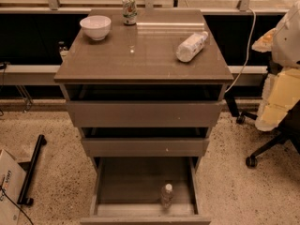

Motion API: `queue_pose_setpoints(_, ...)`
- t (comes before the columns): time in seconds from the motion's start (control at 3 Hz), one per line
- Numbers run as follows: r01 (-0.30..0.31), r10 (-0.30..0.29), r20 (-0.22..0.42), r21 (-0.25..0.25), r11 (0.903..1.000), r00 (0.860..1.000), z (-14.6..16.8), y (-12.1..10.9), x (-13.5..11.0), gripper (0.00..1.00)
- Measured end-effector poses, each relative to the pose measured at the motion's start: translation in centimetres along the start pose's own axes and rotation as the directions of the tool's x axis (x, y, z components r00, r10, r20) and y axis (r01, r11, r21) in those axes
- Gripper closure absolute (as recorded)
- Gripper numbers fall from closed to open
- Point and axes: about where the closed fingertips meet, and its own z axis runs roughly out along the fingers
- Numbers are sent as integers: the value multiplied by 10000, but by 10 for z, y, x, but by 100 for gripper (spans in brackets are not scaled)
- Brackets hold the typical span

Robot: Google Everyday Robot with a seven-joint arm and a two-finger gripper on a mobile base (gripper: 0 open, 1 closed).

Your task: Pick water bottle from bottom drawer and place on counter

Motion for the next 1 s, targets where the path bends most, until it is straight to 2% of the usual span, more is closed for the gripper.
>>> queue_pose_setpoints(0.33, 0, 0, 0, 0, 10000, 10000, 0, 0, 0, 0)
queue_pose_setpoints(0.67, 289, -284, 421, -106, 9995, 9987, 10, 4, -2, 0)
queue_pose_setpoints(1.0, 312, -268, 1377, -295, 9991, 9901, 38, 15, -2, 0)
